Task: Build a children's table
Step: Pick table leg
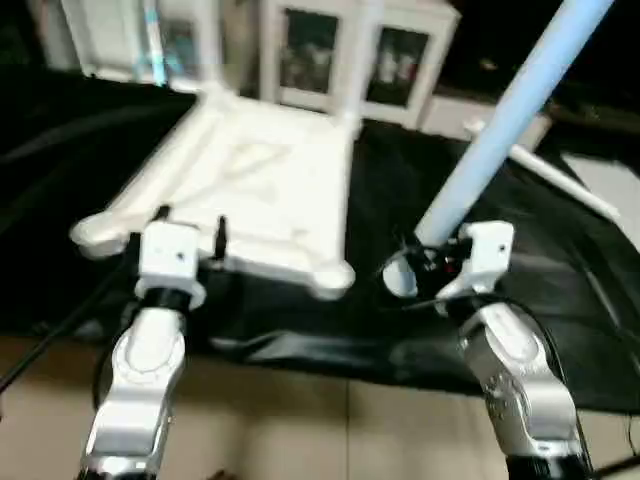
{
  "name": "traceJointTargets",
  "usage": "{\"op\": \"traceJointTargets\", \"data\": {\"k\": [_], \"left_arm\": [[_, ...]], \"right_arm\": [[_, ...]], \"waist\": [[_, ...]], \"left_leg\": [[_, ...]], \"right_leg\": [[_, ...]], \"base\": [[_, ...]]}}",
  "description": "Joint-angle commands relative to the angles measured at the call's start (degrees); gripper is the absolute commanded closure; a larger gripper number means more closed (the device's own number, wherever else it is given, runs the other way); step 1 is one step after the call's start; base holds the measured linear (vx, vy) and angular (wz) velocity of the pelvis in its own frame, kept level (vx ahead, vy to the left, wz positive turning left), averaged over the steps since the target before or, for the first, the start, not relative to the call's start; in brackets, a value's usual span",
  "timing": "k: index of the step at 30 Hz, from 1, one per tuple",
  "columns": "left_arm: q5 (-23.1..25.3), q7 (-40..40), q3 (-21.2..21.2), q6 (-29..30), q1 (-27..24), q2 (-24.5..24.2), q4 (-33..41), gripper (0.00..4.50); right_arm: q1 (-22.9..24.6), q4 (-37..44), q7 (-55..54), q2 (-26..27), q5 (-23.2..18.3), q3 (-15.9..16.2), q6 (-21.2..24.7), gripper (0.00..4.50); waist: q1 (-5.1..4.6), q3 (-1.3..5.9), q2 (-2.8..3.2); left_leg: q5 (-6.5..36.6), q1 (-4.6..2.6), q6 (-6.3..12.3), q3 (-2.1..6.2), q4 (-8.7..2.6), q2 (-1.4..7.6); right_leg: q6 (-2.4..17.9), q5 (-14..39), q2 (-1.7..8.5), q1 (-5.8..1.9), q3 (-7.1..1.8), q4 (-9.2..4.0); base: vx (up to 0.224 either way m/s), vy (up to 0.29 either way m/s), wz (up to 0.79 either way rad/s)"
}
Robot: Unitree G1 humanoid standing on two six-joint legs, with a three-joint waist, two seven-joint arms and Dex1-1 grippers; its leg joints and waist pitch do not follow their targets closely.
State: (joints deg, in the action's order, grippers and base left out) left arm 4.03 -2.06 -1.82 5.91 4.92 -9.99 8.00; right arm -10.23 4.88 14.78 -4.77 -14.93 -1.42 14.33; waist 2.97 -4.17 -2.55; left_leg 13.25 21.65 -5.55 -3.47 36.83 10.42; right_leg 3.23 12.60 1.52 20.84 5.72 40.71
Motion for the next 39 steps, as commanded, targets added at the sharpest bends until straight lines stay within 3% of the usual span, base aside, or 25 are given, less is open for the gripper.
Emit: {"op": "traceJointTargets", "data": {"k": [1, 3, 4, 5, 7, 10, 11, 13, 15, 17, 20, 21, 22, 24, 25, 27, 28, 29, 30, 31, 33, 36, 37, 38, 39], "left_arm": [[-0.9, -0.6, 1.3, 0.4, -0.1, 2.0, 1.0, 0.59], [-1.6, -0.1, 1.0, 0.2, 0.1, 1.7, 1.2, 0.59], [-1.7, 0.2, 0.7, 0.2, 0.2, 1.7, 1.2, 0.59], [-1.7, 0.2, 0.7, 0.2, 0.2, 1.7, 1.2, 0.59], [-2.9, 3.0, 1.3, 0.9, 0.2, 1.1, 2.0, 0.59], [-2.4, 3.8, 1.7, 0.8, 0.4, 0.9, 2.5, 0.59], [-2.3, 4.2, 2.1, 0.9, 0.5, 0.9, 2.6, 0.59], [-2.0, 4.7, 2.7, 0.7, 0.7, 0.7, 2.7, 0.59], [-1.9, 4.7, 2.8, 0.6, 0.7, 0.6, 2.7, 0.59], [-1.7, 5.6, 3.5, 0.7, 1.2, 0.3, 2.5, 0.59], [-1.8, 6.1, 3.5, 0.7, 1.4, 0.2, 2.2, 0.59], [-1.8, 6.2, 3.5, 0.7, 1.4, 0.1, 2.2, 0.59], [-1.8, 6.3, 3.5, 0.8, 1.5, 0.1, 2.1, 0.59], [-1.8, 6.5, 3.2, 0.8, 1.6, -0.1, 1.9, 0.59], [-1.9, 6.6, 3.2, 0.8, 1.6, -0.2, 1.8, 0.59], [-1.9, 6.9, 3.1, 0.7, 1.8, -0.4, 1.6, 0.59], [-2.0, 7.3, 3.1, 0.6, 2.0, -0.6, 1.4, 0.59], [-2.1, 7.4, 3.1, 0.5, 2.1, -0.7, 1.3, 0.59], [-2.3, 8.0, 3.3, 0.4, 2.6, -0.8, 0.9, 0.59], [-2.4, 8.3, 3.4, 0.3, 2.8, -0.9, 0.6, 0.59], [-3.0, 9.2, 3.7, 0.0, 3.4, -0.7, -0.2, 0.59], [-5.5, 11.4, 3.8, -0.9, 3.7, -0.2, -1.2, 0.59], [-6.7, 13.6, 4.2, -1.4, 4.1, -0.2, -2.1, 0.59], [-7.2, 14.6, 4.4, -1.6, 4.2, -0.3, -2.4, 0.59], [-7.7, 16.1, 4.9, -1.8, 4.5, -0.5, -2.9, 0.59]], "right_arm": [[0.3, 0.4, 0.2, -2.0, -0.9, -2.6, 1.1, 2.67], [0.1, 0.3, 0.9, -2.5, -1.6, -3.0, 1.8, 2.67], [0.0, 0.3, 1.5, -2.8, -2.0, -3.0, 2.3, 2.67], [0.0, 0.3, 1.5, -2.8, -2.0, -3.0, 2.3, 2.67], [-0.4, -0.4, 2.4, -3.8, -1.1, -2.5, 1.8, 2.67], [-0.9, -1.1, 2.0, -4.1, -0.8, -2.6, 1.8, 2.67], [-1.1, -1.2, 1.7, -4.1, -0.8, -2.8, 1.8, 2.67], [-1.1, -1.3, 1.2, -4.3, -0.6, -2.8, 1.7, 2.67], [-1.1, -1.3, 1.2, -4.3, -0.5, -2.8, 1.7, 2.67], [-0.8, -1.1, 1.5, -4.5, -0.8, -3.0, 2.0, 2.67], [-0.1, -0.5, 2.1, -4.1, -2.0, -3.4, 2.3, 2.67], [0.2, -0.3, 2.3, -3.7, -2.9, -3.6, 2.7, 2.67], [0.3, -0.2, 2.4, -3.6, -3.3, -3.7, 3.0, 2.67], [0.7, 0.2, 3.2, -3.7, -3.6, -3.3, 3.2, 2.67], [0.8, 0.3, 3.4, -3.8, -3.5, -3.1, 3.2, 2.67], [1.1, 0.5, 3.9, -4.0, -3.2, -2.5, 3.1, 2.67], [1.3, 0.6, 4.0, -3.9, -3.1, -2.2, 3.0, 2.67], [1.3, 0.6, 3.9, -3.9, -3.0, -2.2, 2.9, 2.67], [1.4, 0.6, 3.4, -3.8, -2.6, -2.3, 2.5, 2.67], [1.4, 0.5, 3.1, -3.7, -2.4, -2.4, 2.3, 2.67], [1.5, 0.6, 1.8, -3.6, -1.9, -3.1, 1.8, 2.67], [2.0, 1.8, 0.9, -4.1, -1.6, -3.7, 2.1, 2.67], [2.5, 3.1, 1.1, -4.7, -2.0, -4.3, 2.6, 2.67], [2.7, 3.6, 1.2, -4.8, -2.3, -4.4, 2.8, 2.67], [3.0, 4.6, 1.7, -5.3, -2.9, -4.8, 3.4, 2.67]], "waist": [[-0.79, 3.79, 2.6], [-0.71, 4.13, -0.28], [0.34, 3.28, -0.69], [1.95, 3.65, -2.38], [2.52, 3.41, -3.0], [1.51, 2.63, -1.53], [1.87, 2.09, -1.8], [1.11, 1.56, 1.29], [0.14, 2.05, 1.49], [-0.37, 1.26, 0.98], [1.06, 0.61, -0.28], [2.0, 1.11, -0.83], [2.56, 1.1, -0.15], [0.59, 3.45, 2.28], [-1.16, 4.64, 1.76], [-1.88, 5.5, 1.29], [-2.09, 5.18, -0.07], [-0.73, 3.67, -2.59], [0.71, 4.25, -4.37], [2.23, 4.61, -3.8], [2.03, 4.0, -3.67], [2.12, 3.17, 2.04], [1.03, 5.05, 4.91], [-0.87, 5.44, 6.16], [-0.46, 5.74, 4.31]], "left_leg": [[23.8, -3.33, -1.84, 4.48, -10.59, 8.61], [21.5, -2.32, 3.84, 2.62, -9.47, 5.91], [21.9, 0.67, 1.87, -0.32, -7.06, 1.92], [14.7, 0.87, 1.36, -1.75, -4.48, 1.07], [8.1, 1.42, 1.45, -2.53, -6.11, 1.62], [27.2, -1.65, -1.37, -2.13, -7.71, 2.93], [30.2, 0.89, -0.05, -1.01, -8.51, 1.8], [45.4, 0.09, -0.15, 0.92, -10.5, 1.29], [47.0, -1.91, 1.52, 3.85, -12.0, 1.84], [49.3, -3.55, 3.81, 6.04, -11.39, 1.35], [31.8, -0.31, 3.98, 0.95, -4.86, -0.7], [11.9, -1.45, 6.3, -2.67, -3.78, 0.83], [9.8, -1.72, 5.77, -3.28, -4.98, 1.37], [10.3, -9.13, 7.69, 2.21, -9.24, 7.42], [8.1, -13.33, 16.42, 6.29, -9.33, 10.45], [-10.0, -14.4, 31.27, 6.98, -7.05, 9.96], [-13.3, -12.17, 32.46, 4.39, -6.86, 6.95], [-3.2, -5.9, 24.43, -2.39, -5.16, -1.37], [3.8, -2.27, 20.59, -4.86, -2.37, -5.53], [7.4, 1.41, 15.4, -2.52, 4.53, -5.57], [1.6, 3.78, 8.5, -1.69, 5.86, -4.87], [-10.2, 2.26, 8.05, -0.76, -2.36, -0.14], [-13.9, -1.43, 9.72, 1.3, -5.71, 2.58], [-22.5, -5.47, 18.75, 5.97, -4.33, 4.68], [-38.5, -5.82, 21.09, 5.99, -2.71, 6.62]], "right_leg": [[-0.2, 6.0, 2.44, 2.18, -0.98, -0.87], [-1.6, 5.1, 4.79, 0.73, -3.55, -4.61], [0.4, 8.6, 9.97, -0.63, -6.1, -8.86], [-2.4, 19.3, 12.32, -1.3, -7.68, -10.84], [-3.9, 26.3, 9.8, -1.69, -5.93, -10.74], [-1.8, 35.3, 7.29, -0.75, -4.08, -11.39], [-1.6, 38.3, 8.18, -3.24, -2.27, -11.84], [0.4, 37.0, 4.4, -7.03, 1.86, -10.39], [0.7, 25.5, 2.19, -6.96, 1.5, -7.45], [3.8, 24.8, 4.1, -5.71, -0.43, -9.23], [6.5, 45.2, 10.42, -9.4, -2.41, -16.45], [8.0, 42.0, 9.13, -10.79, -3.18, -17.14], [6.8, 38.9, 7.52, -10.93, -1.54, -16.84], [2.5, 16.3, 2.14, -6.13, 1.12, -8.37], [-1.4, 12.8, 2.51, -0.43, -0.25, -2.54], [-6.3, 9.3, 4.63, 4.76, -2.46, 0.97], [-6.8, 3.1, 5.2, 5.47, -4.3, 0.16], [-4.9, -3.5, 5.69, 0.04, -6.94, -7.41], [-7.1, 5.5, 5.99, -4.55, -10.41, -9.99], [-3.5, 14.1, 12.21, -9.18, -14.55, -11.62], [0.0, 4.1, 10.67, -10.01, -11.11, -10.19], [8.7, 6.6, 9.33, -7.93, -5.11, -12.2], [3.6, -0.1, 3.52, -7.12, -1.06, -7.15], [-0.1, 2.0, 0.56, -0.33, -0.91, -0.57], [-3.3, -1.6, 3.26, 1.14, -4.02, -0.94]], "base": [[-0.075, 0.05, 0.04], [-0.065, 0.018, 0.01], [-0.064, -0.037, -0.11], [-0.064, -0.037, -0.11], [-0.058, -0.017, -0.19], [-0.014, -0.005, -0.06], [0.0, 0.0, 0.0], [0.026, 0.021, 0.16], [0.073, 0.031, 0.34], [0.116, -0.02, 0.47], [0.134, -0.076, 0.52], [0.155, -0.051, 0.32], [0.075, -0.014, 0.08], [0.183, -0.032, 0.15], [0.304, -0.098, 0.0], [0.205, -0.114, -0.17], [0.149, -0.137, -0.21], [0.149, -0.137, -0.21], [0.112, -0.095, 0.0], [0.162, -0.074, 0.01], [0.179, -0.068, -0.04], [0.186, -0.006, -0.05], [0.184, 0.084, -0.12], [0.184, 0.084, -0.12], [0.171, 0.07, -0.12]]}}
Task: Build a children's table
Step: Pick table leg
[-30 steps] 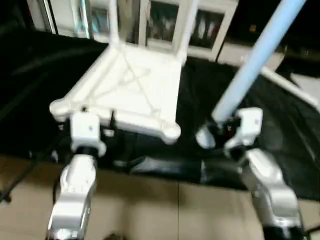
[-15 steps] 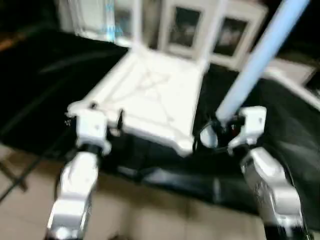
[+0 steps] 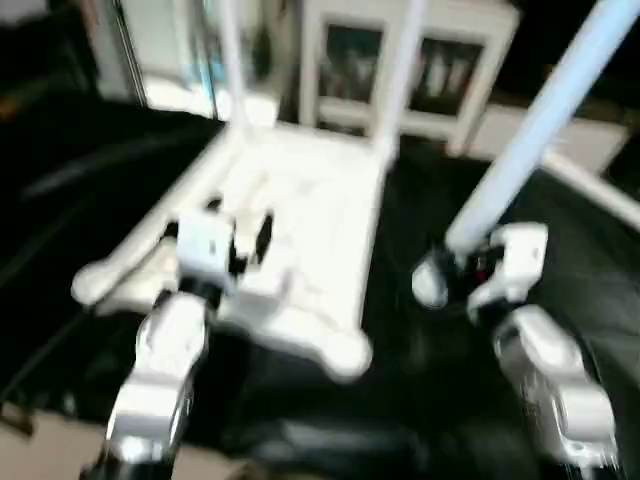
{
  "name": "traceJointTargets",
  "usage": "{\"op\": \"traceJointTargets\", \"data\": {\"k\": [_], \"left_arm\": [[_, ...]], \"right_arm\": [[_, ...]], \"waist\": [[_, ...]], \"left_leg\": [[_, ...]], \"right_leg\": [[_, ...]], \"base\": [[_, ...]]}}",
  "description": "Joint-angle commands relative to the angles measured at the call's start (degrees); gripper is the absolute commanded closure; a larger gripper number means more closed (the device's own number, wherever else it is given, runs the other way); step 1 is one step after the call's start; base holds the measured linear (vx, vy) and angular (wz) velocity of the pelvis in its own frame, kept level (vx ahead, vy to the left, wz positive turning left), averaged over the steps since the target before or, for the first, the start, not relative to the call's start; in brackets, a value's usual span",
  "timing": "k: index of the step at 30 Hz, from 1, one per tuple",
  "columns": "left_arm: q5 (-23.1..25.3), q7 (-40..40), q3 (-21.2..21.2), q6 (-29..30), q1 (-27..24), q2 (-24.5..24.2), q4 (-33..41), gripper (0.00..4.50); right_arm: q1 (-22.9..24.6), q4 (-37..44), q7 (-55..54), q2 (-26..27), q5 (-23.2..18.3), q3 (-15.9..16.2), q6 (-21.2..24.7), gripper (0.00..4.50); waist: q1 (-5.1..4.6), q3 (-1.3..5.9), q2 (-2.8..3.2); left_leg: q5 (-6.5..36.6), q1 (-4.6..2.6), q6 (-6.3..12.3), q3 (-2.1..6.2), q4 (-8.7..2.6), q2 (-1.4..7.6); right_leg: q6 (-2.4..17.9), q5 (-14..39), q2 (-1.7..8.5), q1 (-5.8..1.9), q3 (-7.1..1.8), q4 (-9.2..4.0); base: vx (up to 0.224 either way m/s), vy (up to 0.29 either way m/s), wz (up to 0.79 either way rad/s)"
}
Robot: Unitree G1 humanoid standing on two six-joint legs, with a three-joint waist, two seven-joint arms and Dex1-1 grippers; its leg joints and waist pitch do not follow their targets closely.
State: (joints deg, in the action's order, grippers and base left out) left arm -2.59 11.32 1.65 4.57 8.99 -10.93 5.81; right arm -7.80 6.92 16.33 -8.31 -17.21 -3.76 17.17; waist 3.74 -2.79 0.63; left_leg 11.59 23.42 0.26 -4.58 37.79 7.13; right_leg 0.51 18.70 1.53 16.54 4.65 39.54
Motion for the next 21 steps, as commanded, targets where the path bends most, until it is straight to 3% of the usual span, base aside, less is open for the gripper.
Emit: {"op": "traceJointTargets", "data": {"k": [1, 2, 3, 4, 5, 6, 7, 8, 9, 10, 12, 13, 14, 17, 18, 19, 20, 21], "left_arm": [[-2.6, 4.9, 1.6, -0.3, 0.4, 0.2, -1.1, 0.59], [-2.6, 4.9, 1.6, -0.3, 0.4, 0.2, -1.1, 0.59], [-4.1, 7.3, 2.1, -0.5, 0.9, 0.1, -1.2, 0.59], [-5.6, 10.7, 2.3, -2.0, 1.4, -1.0, -1.2, 0.59], [-7.9, 14.5, 2.2, -1.7, 1.7, -2.2, -1.8, 0.59], [-9.3, 16.8, 2.2, -1.2, 1.9, -2.8, -2.2, 0.59], [-10.5, 19.3, 2.5, -0.1, 2.1, -3.9, -2.3, 0.59], [-11.4, 21.5, 2.7, 0.9, 2.3, -4.9, -2.3, 0.3], [-13.5, 27.7, 3.4, 3.1, 2.3, -8.3, -1.9, 0.23], [-14.6, 30.4, 3.5, 4.6, 2.2, -9.9, -1.6, 0.23], [-15.6, 32.6, 3.6, 5.6, 2.2, -11.2, -1.5, 0.19], [-16.2, 34.8, 4.0, 6.5, 2.2, -12.7, -1.1, 0.09], [-17.3, 38.1, 4.2, 8.7, 2.8, -14.7, -1.1, 0.09], [-17.3, 44.7, 5.6, 10.8, 4.9, -19.1, -3.2, 0.09], [-17.3, 47.5, 6.8, 11.8, 6.4, -20.5, -5.1, 0.09], [-17.0, 48.5, 7.4, 11.7, 7.4, -20.8, -6.3, 0.09], [-18.0, 50.5, 8.1, 13.1, 9.6, -20.7, -8.4, 0.09], [-18.2, 51.0, 8.3, 13.4, 10.1, -20.7, -8.9, 0.09]], "right_arm": [[0.9, 3.5, 0.7, -2.3, -0.7, -2.4, 1.0, 2.67], [0.9, 3.5, 0.7, -2.3, -0.7, -2.4, 1.0, 2.67], [0.8, 4.4, 1.5, -3.4, -1.6, -2.9, 2.1, 2.67], [0.4, 5.6, 2.8, -4.5, -2.7, -3.0, 3.6, 2.67], [0.5, 6.3, 4.5, -5.3, -3.7, -2.7, 4.1, 2.67], [0.6, 6.6, 5.8, -5.8, -4.5, -2.6, 4.4, 2.67], [0.4, 6.9, 6.7, -6.3, -5.6, -2.9, 5.1, 2.67], [0.3, 7.2, 7.6, -6.8, -6.6, -3.1, 5.7, 2.67], [0.0, 7.7, 11.0, -8.2, -9.5, -3.4, 6.7, 2.67], [-0.2, 7.4, 12.9, -9.2, -10.5, -3.3, 7.1, 2.67], [-0.3, 7.0, 14.5, -9.9, -10.9, -3.0, 7.3, 2.67], [-0.6, 6.7, 15.9, -10.6, -11.2, -2.7, 7.5, 2.67], [-1.5, 6.0, 18.3, -11.6, -12.2, -2.2, 8.1, 2.67], [-4.2, 4.2, 23.6, -13.3, -14.6, -0.9, 10.4, 2.67], [-5.6, 3.1, 26.0, -14.4, -14.9, -0.1, 11.3, 2.67], [-6.3, 2.6, 27.2, -15.0, -15.0, 0.4, 11.7, 2.67], [-7.9, 1.5, 29.6, -16.0, -15.7, 1.0, 12.3, 2.67], [-8.2, 1.3, 30.1, -16.1, -16.0, 1.1, 12.5, 2.67]], "waist": [[-0.92, 4.9, 0.85], [-0.62, 5.37, -0.16], [-0.53, 4.7, -1.8], [-0.24, 3.73, -2.43], [0.15, 3.51, -2.71], [0.63, 3.41, -2.59], [0.2, 2.99, -1.95], [-0.53, 2.53, -1.45], [-1.15, 1.88, -1.58], [-1.27, 1.86, -1.91], [-1.51, 1.46, -1.55], [-1.71, 1.68, -2.81], [-1.52, 1.64, -2.99], [-1.62, 1.49, -2.66], [-1.55, 1.25, -2.27], [-1.42, 1.39, -2.3], [-1.08, 1.18, -1.62], [-1.03, 1.27, -2.14]], "left_leg": [[-50.7, -7.74, 14.55, 7.32, -2.65, 9.44], [-66.2, -8.26, 11.6, 6.84, -1.58, 7.77], [-55.4, -5.16, 9.68, 4.68, -2.02, 4.2], [-42.6, -2.83, 8.59, 2.48, -2.31, 2.18], [-29.1, -1.58, 7.5, 1.05, -2.91, 1.01], [-9.3, -1.04, 4.94, 0.45, -4.44, 2.07], [0.3, -1.51, 2.7, 0.27, -5.97, 3.22], [7.6, -2.08, 1.12, 0.15, -7.25, 3.99], [14.7, -2.12, -0.29, -0.11, -8.16, 4.45], [17.8, -2.21, -1.14, -0.21, -8.39, 4.59], [24.3, -2.51, -4.17, -0.43, -8.61, 4.67], [25.0, -2.47, -4.62, -0.58, -8.61, 4.85], [25.8, -2.69, -5.67, -0.92, -8.57, 4.88], [25.7, -2.27, -6.96, -1.02, -8.81, 4.89], [26.5, -2.33, -7.36, -1.02, -8.91, 4.8], [28.3, -2.82, -8.21, -1.24, -8.87, 4.71], [29.7, -3.15, -8.94, -1.23, -8.84, 4.78], [30.4, -3.22, -9.02, -1.42, -8.85, 4.82]], "right_leg": [[-2.7, -12.5, 3.94, 5.88, -3.96, -0.47], [-5.7, -19.2, 5.05, 6.86, -5.84, -2.36], [-4.7, -23.6, 6.19, 5.49, -6.83, -4.95], [-3.5, -24.1, 6.92, 4.71, -6.78, -6.0], [-2.9, -23.5, 7.6, 3.53, -6.68, -6.27], [-1.7, -18.7, 8.84, 1.96, -6.81, -6.58], [2.0, -14.2, 8.18, 2.0, -6.11, -6.75], [5.8, -8.3, 7.06, 2.46, -5.29, -6.89], [7.9, -0.8, 6.47, 2.9, -5.0, -7.19], [8.3, 2.9, 6.43, 2.98, -5.01, -7.36], [8.3, 11.7, 6.92, 3.76, -5.28, -7.93], [8.1, 13.3, 7.07, 3.72, -5.27, -8.22], [8.0, 15.6, 7.36, 4.33, -5.4, -8.46], [6.9, 17.5, 7.43, 4.43, -5.32, -8.4], [6.6, 18.0, 7.34, 4.75, -5.33, -8.39], [6.1, 18.8, 7.12, 5.2, -5.33, -8.5], [6.3, 18.4, 7.4, 5.55, -5.49, -8.58], [6.5, 18.3, 7.39, 5.66, -5.45, -8.64]], "base": [[0.076, 0.066, 0.05], [0.076, 0.066, 0.05], [-0.073, 0.075, -0.08], [-0.056, 0.023, -0.05], [-0.056, 0.023, -0.05], [0.0, 0.0, 0.0], [-0.062, -0.019, 0.03], [-0.062, -0.019, 0.03], [-0.071, -0.007, 0.0], [-0.07, 0.003, -0.05], [-0.073, 0.002, -0.05], [-0.074, -0.002, -0.01], [-0.074, -0.002, -0.01], [-0.062, 0.004, -0.06], [-0.055, 0.017, -0.09], [0.0, 0.0, 0.0], [-0.068, 0.023, -0.04], [-0.062, 0.031, -0.04]]}}
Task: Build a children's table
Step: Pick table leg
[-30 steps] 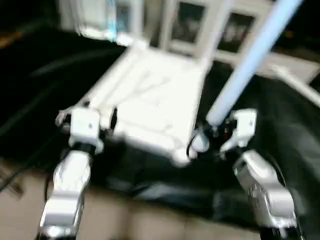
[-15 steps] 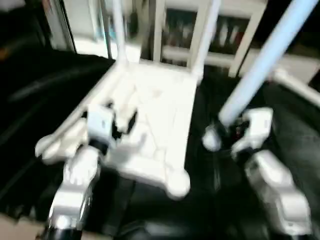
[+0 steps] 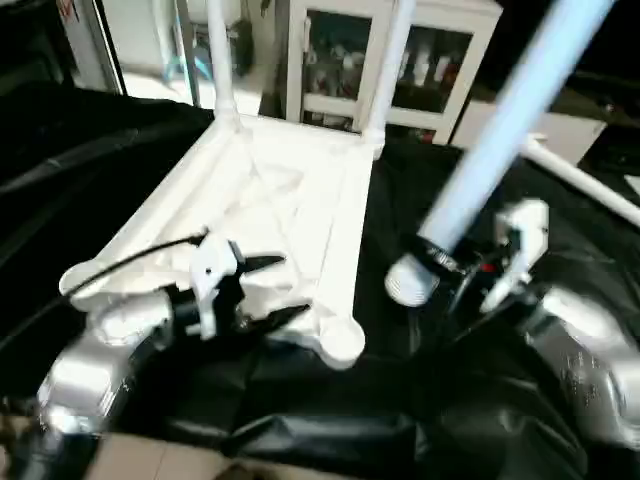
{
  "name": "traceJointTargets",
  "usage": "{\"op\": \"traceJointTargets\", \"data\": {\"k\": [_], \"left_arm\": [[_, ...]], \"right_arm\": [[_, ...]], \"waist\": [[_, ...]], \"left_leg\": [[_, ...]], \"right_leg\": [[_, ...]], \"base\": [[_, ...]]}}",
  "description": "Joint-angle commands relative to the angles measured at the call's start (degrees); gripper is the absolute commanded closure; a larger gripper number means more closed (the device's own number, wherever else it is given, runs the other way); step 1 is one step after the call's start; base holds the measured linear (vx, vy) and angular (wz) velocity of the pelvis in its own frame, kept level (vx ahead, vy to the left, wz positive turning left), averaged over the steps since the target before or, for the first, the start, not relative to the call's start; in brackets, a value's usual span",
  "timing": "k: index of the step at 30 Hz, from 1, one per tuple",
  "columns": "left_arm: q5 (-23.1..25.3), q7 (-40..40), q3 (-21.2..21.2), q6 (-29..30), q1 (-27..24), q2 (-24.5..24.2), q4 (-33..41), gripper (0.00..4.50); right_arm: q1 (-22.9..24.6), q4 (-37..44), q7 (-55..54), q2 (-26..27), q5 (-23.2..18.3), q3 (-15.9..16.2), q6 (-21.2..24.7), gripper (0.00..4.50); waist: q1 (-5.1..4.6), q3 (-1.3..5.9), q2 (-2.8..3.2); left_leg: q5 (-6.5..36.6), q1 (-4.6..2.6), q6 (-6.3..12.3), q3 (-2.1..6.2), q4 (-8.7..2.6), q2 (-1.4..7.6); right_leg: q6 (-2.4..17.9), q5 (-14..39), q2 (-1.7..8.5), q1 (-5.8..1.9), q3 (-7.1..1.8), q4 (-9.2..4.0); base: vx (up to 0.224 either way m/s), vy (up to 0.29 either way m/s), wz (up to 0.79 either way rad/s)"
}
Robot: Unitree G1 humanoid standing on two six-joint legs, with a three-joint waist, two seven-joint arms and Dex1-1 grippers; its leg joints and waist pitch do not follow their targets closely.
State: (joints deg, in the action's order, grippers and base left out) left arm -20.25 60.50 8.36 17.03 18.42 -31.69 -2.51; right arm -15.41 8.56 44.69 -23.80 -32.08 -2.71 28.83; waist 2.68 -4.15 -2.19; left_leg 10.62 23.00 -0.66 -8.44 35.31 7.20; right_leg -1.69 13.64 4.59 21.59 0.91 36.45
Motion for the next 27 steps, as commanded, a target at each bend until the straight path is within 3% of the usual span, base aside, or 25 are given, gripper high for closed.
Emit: {"op": "traceJointTargets", "data": {"k": [1, 2, 4, 5, 7, 8, 10, 11, 12, 14, 15, 18, 19, 20, 23, 27], "left_arm": [[-1.0, 2.6, 1.8, 1.5, 1.4, 0.2, -1.2, 0.09], [1.5, 4.5, 3.7, -0.3, 2.9, -0.3, -3.5, 0.09], [2.8, 5.1, 4.5, -1.5, 3.4, -0.3, -4.6, 0.09], [3.3, 6.9, 5.5, -1.4, 4.2, -0.4, -6.0, 0.09], [3.9, 7.6, 6.1, -2.4, 4.8, -0.3, -7.1, 0.09], [4.7, 8.9, 7.1, -3.6, 5.5, -0.2, -8.7, 0.09], [5.2, 9.8, 7.8, -4.3, 6.1, 0.0, -9.8, 0.43], [6.2, 10.6, 8.8, -5.4, 6.8, 0.2, -11.1, 0.43], [6.8, 10.7, 9.2, -5.9, 7.0, 0.2, -11.6, 0.43], [8.0, 10.6, 9.8, -7.5, 7.6, 0.4, -12.8, 0.55], [9.7, 10.6, 10.5, -9.2, 8.5, 0.2, -14.5, 0.69], [11.4, 11.8, 11.7, -10.7, 9.4, -0.3, -16.0, 0.92], [12.8, 12.8, 12.8, -11.6, 10.3, -0.6, -16.9, 1.15], [13.0, 12.9, 12.9, -11.7, 10.4, -0.6, -17.0, 1.15], [14.6, 13.4, 14.1, -13.7, 10.8, -0.4, -18.5, 1.39], [14.6, 14.1, 14.5, -13.5, 10.4, -0.4, -18.0, 1.67]], "right_arm": [[-1.1, -0.6, 2.5, -0.9, -1.7, 0.2, 1.0, 2.67], [-2.4, -1.5, 2.5, -0.8, -0.6, 0.6, 0.1, 2.67], [-2.9, -1.7, 2.2, -0.6, -0.2, 0.6, -0.2, 2.67], [-3.5, -1.7, 2.0, -0.1, -1.0, 0.4, 0.4, 2.67], [-3.6, -1.5, 2.1, 0.0, -1.6, 0.3, 0.8, 2.67], [-3.5, -1.1, 2.2, 0.1, -2.0, 0.5, 1.1, 2.67], [-3.3, -0.9, 2.2, 0.1, -1.9, 0.6, 1.1, 2.67], [-2.8, -0.5, 1.7, 0.3, -1.6, 0.5, 0.9, 2.67], [-2.5, -0.3, 1.5, 0.4, -1.5, 0.3, 0.9, 2.67], [-2.0, 0.4, 1.3, 0.5, -1.7, 0.3, 1.0, 2.67], [-1.5, 1.2, 1.1, 0.4, -1.8, 0.3, 1.1, 2.67], [-0.4, 2.3, 1.0, 0.2, -1.8, 0.5, 1.0, 2.67], [0.5, 3.0, 0.9, -0.2, -1.5, 0.4, 0.8, 2.67], [0.6, 3.1, 0.9, -0.2, -1.5, 0.4, 0.8, 2.67], [2.2, 3.8, 0.4, -0.2, -0.8, 0.4, 0.1, 2.67], [3.3, 5.3, -0.3, 0.0, -1.0, 0.3, 0.5, 2.67]], "waist": [[0.22, 2.69, 0.88], [0.18, 2.52, 0.07], [0.45, 2.73, 0.17], [0.39, 2.79, -0.17], [0.65, 2.89, 0.24], [0.61, 2.81, -0.04], [0.77, 2.79, 0.16], [0.75, 2.75, 0.45], [0.92, 2.89, 0.37], [0.97, 2.92, 0.23], [1.15, 3.03, 0.63], [1.29, 3.22, 0.54], [1.37, 3.41, 1.28], [1.3, 3.56, 0.7], [1.44, 3.5, 0.94], [1.51, 3.29, 1.17]], "left_leg": [[31.0, -2.67, -8.08, 2.5, -6.45, 4.83], [29.7, -2.22, -7.39, 2.29, -6.66, 4.94], [27.6, -2.07, -7.07, 2.06, -6.83, 5.04], [25.5, -1.7, -6.69, 1.93, -7.0, 5.14], [24.8, -2.24, -6.57, 1.5, -6.89, 5.17], [24.8, -2.22, -6.44, 1.37, -6.91, 5.2], [24.8, -2.51, -6.38, 1.08, -6.93, 5.21], [24.7, -2.48, -6.64, 0.98, -7.07, 5.25], [24.0, -2.74, -6.47, 0.77, -6.94, 5.31], [22.4, -2.52, -5.53, 0.63, -6.87, 5.36], [21.6, -2.56, -5.02, 0.57, -6.69, 5.37], [19.3, -2.6, -4.04, 0.35, -6.51, 5.47], [16.8, -2.35, -3.66, 0.47, -6.39, 5.39], [14.2, -2.3, -2.81, 0.18, -6.19, 5.37], [8.8, -1.99, 0.02, -0.1, -5.78, 5.31], [10.0, -2.15, 0.58, -0.32, -5.79, 5.54]], "right_leg": [[8.9, 22.5, 4.47, 0.45, -1.73, -5.43], [8.8, 21.6, 4.5, 0.28, -1.67, -5.48], [8.6, 20.1, 4.64, 0.16, -1.62, -5.2], [8.8, 17.7, 4.64, -0.13, -1.49, -4.94], [9.4, 16.1, 4.6, 0.35, -1.53, -4.83], [9.6, 15.7, 4.54, 0.37, -1.53, -4.92], [9.7, 15.0, 4.55, 0.55, -1.59, -5.0], [9.8, 13.0, 4.33, 0.54, -1.57, -5.0], [10.1, 11.2, 4.41, 0.61, -1.64, -4.83], [10.7, 9.6, 4.51, 0.3, -1.61, -4.78], [10.8, 9.9, 4.73, 0.25, -1.72, -4.81], [10.8, 7.9, 4.55, 0.23, -1.75, -4.91], [11.6, 4.9, 4.67, -0.18, -1.71, -4.42], [12.3, 1.2, 4.42, -0.36, -1.61, -4.28], [14.6, -5.1, 4.46, -0.82, -1.56, -3.94], [16.1, -2.2, 4.34, -0.77, -1.52, -4.03]], "base": [[-0.072, 0.051, -0.09], [0.0, 0.0, 0.0], [0.0, 0.0, 0.0], [0.0, 0.0, 0.0], [0.0, 0.0, 0.0], [0.0, 0.0, 0.0], [0.0, 0.0, 0.0], [0.0, 0.0, 0.0], [0.0, 0.0, 0.0], [0.0, 0.0, 0.0], [0.0, 0.0, 0.0], [0.0, 0.0, 0.0], [0.0, 0.0, 0.0], [0.0, 0.0, 0.0], [0.0, 0.0, 0.0], [0.0, 0.0, 0.0]]}}
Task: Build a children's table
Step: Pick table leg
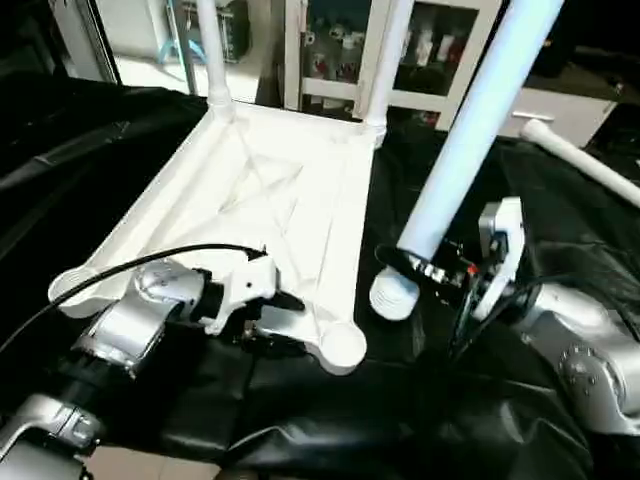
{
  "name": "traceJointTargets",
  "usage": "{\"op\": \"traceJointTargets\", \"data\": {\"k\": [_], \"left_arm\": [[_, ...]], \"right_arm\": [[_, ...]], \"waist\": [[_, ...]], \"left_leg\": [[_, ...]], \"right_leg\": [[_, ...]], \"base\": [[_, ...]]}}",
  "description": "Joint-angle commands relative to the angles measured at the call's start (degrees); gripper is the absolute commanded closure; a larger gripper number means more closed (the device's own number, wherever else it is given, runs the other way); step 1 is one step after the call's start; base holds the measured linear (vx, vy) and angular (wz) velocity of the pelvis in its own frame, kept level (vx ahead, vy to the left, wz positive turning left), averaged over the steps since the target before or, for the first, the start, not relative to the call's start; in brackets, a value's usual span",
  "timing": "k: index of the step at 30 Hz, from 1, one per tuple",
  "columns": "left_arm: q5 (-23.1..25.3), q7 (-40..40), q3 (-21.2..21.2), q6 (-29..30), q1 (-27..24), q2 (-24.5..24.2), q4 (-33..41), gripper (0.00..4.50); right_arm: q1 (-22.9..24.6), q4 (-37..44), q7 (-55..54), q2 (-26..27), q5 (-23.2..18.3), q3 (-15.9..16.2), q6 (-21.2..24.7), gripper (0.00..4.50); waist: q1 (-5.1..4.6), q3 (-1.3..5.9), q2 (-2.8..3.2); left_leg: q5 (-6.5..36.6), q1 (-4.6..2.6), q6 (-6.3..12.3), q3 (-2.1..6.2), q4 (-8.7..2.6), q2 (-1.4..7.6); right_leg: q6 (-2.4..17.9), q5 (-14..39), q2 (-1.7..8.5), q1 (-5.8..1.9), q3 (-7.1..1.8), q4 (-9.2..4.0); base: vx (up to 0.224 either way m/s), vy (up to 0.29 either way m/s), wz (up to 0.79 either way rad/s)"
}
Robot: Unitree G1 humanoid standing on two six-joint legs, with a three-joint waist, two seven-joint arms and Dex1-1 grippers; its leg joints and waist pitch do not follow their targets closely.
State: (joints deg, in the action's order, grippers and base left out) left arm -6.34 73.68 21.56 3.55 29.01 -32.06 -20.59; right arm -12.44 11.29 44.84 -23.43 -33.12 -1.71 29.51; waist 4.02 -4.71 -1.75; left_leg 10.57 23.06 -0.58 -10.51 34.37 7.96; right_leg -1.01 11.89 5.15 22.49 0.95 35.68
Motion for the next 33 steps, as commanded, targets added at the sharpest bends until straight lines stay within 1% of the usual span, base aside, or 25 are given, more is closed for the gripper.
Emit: {"op": "traceJointTargets", "data": {"k": [1, 2, 3, 5, 6, 7, 9, 10, 11, 12, 14, 15, 16, 17, 18, 19, 20, 22, 24, 26, 28, 30, 31, 32, 33], "left_arm": [[0.8, 1.1, 1.3, -0.1, -0.3, -0.3, 0.0, 1.78], [1.4, 1.4, 1.5, -0.1, -0.4, -0.8, -0.1, 1.84], [1.7, 1.7, 1.4, 0.0, -0.7, -1.5, -0.1, 1.95], [1.7, 2.0, 1.3, 0.6, -1.0, -2.2, 0.1, 2.15], [2.0, 2.0, 1.1, 0.4, -1.6, -2.6, -0.1, 2.15], [2.4, 2.1, 1.3, 0.6, -1.9, -3.2, 0.4, 2.22], [2.7, 2.3, 1.3, 0.7, -2.0, -3.5, 0.7, 2.34], [2.5, 2.6, 1.0, 0.9, -2.1, -3.7, 1.0, 2.48], [2.7, 2.8, 1.1, 0.6, -2.1, -4.1, 1.0, 2.57], [2.9, 2.9, 1.1, 0.3, -2.1, -4.4, 0.9, 2.6], [3.3, 2.9, 1.3, 0.2, -2.2, -4.9, 1.2, 2.67], [3.5, 2.9, 1.3, 0.1, -2.1, -5.0, 1.3, 2.93], [4.0, 2.5, 1.3, -0.1, -2.2, -5.1, 1.1, 3.01], [4.7, 1.8, 1.3, -0.5, -2.4, -5.4, 1.0, 3.01], [4.7, 1.8, 1.3, -0.5, -2.4, -5.4, 1.0, 3.03], [4.9, 1.6, 1.2, -0.5, -2.6, -5.5, 1.1, 3.25], [4.9, 1.6, 1.2, -0.7, -2.7, -5.5, 1.2, 3.25], [5.6, 1.4, 1.2, -2.2, -3.1, -5.9, 0.9, 3.44], [5.8, 1.2, 1.2, -2.6, -3.1, -6.1, 0.7, 3.57], [6.3, 1.4, 1.1, -2.8, -3.4, -6.9, 0.9, 3.89], [6.7, 1.5, 1.3, -3.0, -3.6, -7.3, 0.9, 3.94], [7.3, 1.3, 1.5, -3.5, -4.4, -7.5, 1.2, 3.94], [6.8, 0.5, 1.2, -3.5, -5.0, -6.4, 1.8, 4.18], [6.5, 0.1, 1.1, -3.4, -5.1, -5.9, 2.0, 4.26], [5.9, -1.1, 0.7, -2.0, -5.5, -4.6, 2.7, 4.28]], "right_arm": [[0.7, 3.1, -0.7, -0.2, 0.1, -0.5, -0.1, 2.67], [0.8, 3.4, -1.0, -0.1, 0.0, -0.4, 0.1, 2.67], [0.9, 3.7, -1.2, 0.2, 0.1, -0.2, 0.1, 2.67], [1.0, 3.8, -1.3, 0.4, 0.2, 0.1, 0.0, 2.67], [1.3, 3.7, -1.3, 0.8, 0.2, 0.5, -0.4, 2.67], [1.4, 3.7, -1.4, 1.0, 0.3, 0.7, -0.4, 2.67], [1.4, 3.8, -1.4, 1.0, 0.4, 0.9, -0.3, 2.67], [1.4, 4.0, -1.1, 1.0, 0.1, 1.3, -0.2, 2.67], [1.3, 3.7, -0.7, 0.9, 0.3, 1.7, -0.4, 2.67], [1.2, 3.6, -0.5, 0.9, 0.5, 2.0, -0.6, 2.67], [1.2, 3.3, -0.3, 0.6, 0.7, 2.1, -0.8, 2.67], [0.9, 3.2, -0.3, 0.6, 0.5, 1.9, -0.6, 2.67], [0.7, 2.8, -0.3, 0.6, 0.6, 1.9, -0.7, 2.67], [0.5, 2.6, -0.3, 0.8, 0.7, 1.9, -0.7, 2.67], [0.5, 2.6, -0.3, 0.8, 0.7, 1.9, -0.7, 2.67], [0.5, 2.6, -0.4, 0.9, 0.8, 2.0, -0.7, 2.67], [0.5, 2.7, -0.3, 0.8, 0.7, 2.1, -0.6, 2.67], [0.2, 2.5, -0.1, 0.8, 0.5, 2.6, -0.6, 2.67], [0.2, 2.4, 0.0, 0.9, 0.6, 2.7, -0.7, 2.67], [-0.2, 1.8, 0.3, 0.9, 0.6, 2.9, -0.8, 2.67], [-0.4, 1.4, 0.4, 0.9, 0.7, 3.0, -0.9, 2.67], [-1.0, 0.6, 0.6, 1.2, 1.0, 3.3, -1.2, 2.67], [-1.8, -0.4, 0.0, 1.8, 1.3, 3.2, -1.5, 2.67], [-2.1, -0.8, -0.3, 2.1, 1.4, 3.1, -1.5, 2.67], [-2.6, -1.5, -1.4, 2.8, 1.3, 2.8, -1.1, 2.67]], "waist": [[0.15, 3.77, 0.9], [0.11, 3.67, 0.88], [-0.05, 3.98, 0.62], [-0.21, 3.86, 0.74], [-0.15, 3.47, 0.98], [-0.16, 3.87, 1.14], [-0.17, 3.8, 1.01], [-0.2, 3.51, 1.11], [-0.16, 3.8, 1.08], [-0.15, 3.87, 1.08], [-0.07, 3.92, 0.78], [-0.12, 3.97, 0.32], [-0.04, 3.78, 0.52], [-0.06, 3.88, 0.76], [-0.08, 3.91, 0.74], [-0.08, 3.89, 0.67], [-0.17, 3.9, -0.04], [0.07, 3.9, 0.1], [-0.01, 3.86, 0.11], [-0.01, 3.99, -0.18], [0.0, 3.94, -0.09], [-0.05, 4.07, -0.18], [-0.16, 4.25, -0.53], [-0.16, 4.12, -0.39], [-0.1, 4.17, -0.59]], "left_leg": [[11.1, -2.32, 0.17, 1.71, -4.97, 4.85], [12.3, -2.32, -0.28, 1.72, -5.14, 4.93], [13.4, -2.38, -0.78, 1.75, -5.21, 4.95], [15.1, -2.37, -1.73, 1.79, -5.38, 4.94], [15.9, -2.32, -2.06, 1.87, -5.53, 4.93], [17.2, -2.45, -2.7, 1.89, -5.52, 4.91], [17.9, -2.53, -3.33, 1.88, -5.62, 4.99], [17.9, -2.48, -3.37, 1.81, -5.65, 4.94], [17.3, -2.51, -3.25, 1.76, -5.53, 4.94], [16.9, -2.49, -3.15, 1.7, -5.49, 4.91], [15.4, -2.42, -2.56, 1.58, -5.42, 4.97], [15.1, -2.39, -2.26, 1.47, -5.4, 4.97], [14.7, -2.36, -1.87, 1.43, -5.38, 4.97], [14.6, -2.43, -1.88, 1.37, -5.33, 4.98], [14.5, -2.43, -1.92, 1.35, -5.34, 4.99], [14.4, -2.44, -1.94, 1.27, -5.33, 4.99], [14.2, -2.47, -1.64, 1.12, -5.29, 5.02], [13.4, -2.4, -1.12, 1.13, -5.18, 5.04], [13.9, -2.38, -1.2, 1.11, -5.24, 5.06], [14.3, -2.51, -1.5, 1.14, -5.27, 5.07], [14.6, -2.42, -1.76, 1.21, -5.36, 5.1], [14.8, -2.45, -1.98, 1.2, -5.35, 5.1], [14.2, -2.24, -2.05, 1.26, -5.31, 5.08], [14.4, -2.26, -2.15, 1.23, -5.37, 5.1], [14.9, -2.45, -2.25, 1.12, -5.33, 5.1]], "right_leg": [[15.4, 1.4, 3.69, -1.58, -1.57, -3.38], [15.1, 3.3, 3.64, -1.5, -1.62, -3.52], [14.8, 5.0, 3.67, -1.63, -1.57, -3.55], [14.3, 7.8, 3.72, -1.42, -1.58, -3.68], [14.1, 8.7, 3.76, -1.16, -1.61, -3.78], [13.7, 10.0, 3.82, -1.27, -1.65, -3.85], [13.3, 10.7, 3.85, -1.05, -1.69, -4.0], [13.0, 10.7, 3.84, -0.81, -1.81, -4.08], [12.9, 10.2, 3.87, -0.94, -1.84, -3.97], [13.0, 9.7, 3.83, -0.94, -1.83, -3.92], [13.1, 8.4, 3.85, -0.95, -1.79, -3.74], [13.1, 8.2, 3.79, -1.01, -1.76, -3.78], [13.0, 8.5, 3.81, -0.86, -1.8, -3.77], [13.0, 8.6, 3.83, -0.85, -1.78, -3.74], [13.0, 8.5, 3.78, -0.85, -1.75, -3.72], [13.0, 8.2, 3.75, -0.83, -1.77, -3.74], [13.0, 8.1, 3.71, -0.84, -1.76, -3.8], [13.0, 8.4, 3.97, -0.87, -1.79, -3.76], [12.6, 9.6, 3.89, -0.79, -1.79, -3.86], [12.2, 10.8, 3.85, -0.72, -1.73, -3.84], [11.9, 11.4, 3.93, -0.69, -1.73, -3.91], [11.9, 11.5, 3.95, -0.67, -1.7, -3.87], [12.0, 11.1, 4.04, -0.92, -1.63, -3.66], [11.9, 11.5, 4.06, -0.76, -1.68, -3.8], [11.9, 12.1, 4.02, -0.65, -1.68, -3.9]], "base": [[0.0, 0.0, 0.0], [0.0, 0.0, 0.0], [0.0, 0.0, 0.0], [0.0, 0.0, 0.0], [0.0, 0.0, 0.0], [0.0, 0.0, 0.0], [0.0, 0.0, 0.0], [0.0, 0.0, 0.0], [0.0, 0.0, 0.0], [0.0, 0.0, 0.0], [0.0, 0.0, 0.0], [0.0, 0.0, 0.0], [0.0, 0.0, 0.0], [0.0, 0.0, 0.0], [0.0, 0.0, 0.0], [0.0, 0.0, 0.0], [0.0, 0.0, 0.0], [0.0, 0.0, 0.0], [0.0, 0.0, 0.0], [0.0, 0.0, 0.0], [0.0, 0.0, 0.0], [0.0, 0.0, 0.0], [0.0, 0.0, 0.0], [0.0, 0.0, 0.0], [0.0, 0.0, 0.0]]}}
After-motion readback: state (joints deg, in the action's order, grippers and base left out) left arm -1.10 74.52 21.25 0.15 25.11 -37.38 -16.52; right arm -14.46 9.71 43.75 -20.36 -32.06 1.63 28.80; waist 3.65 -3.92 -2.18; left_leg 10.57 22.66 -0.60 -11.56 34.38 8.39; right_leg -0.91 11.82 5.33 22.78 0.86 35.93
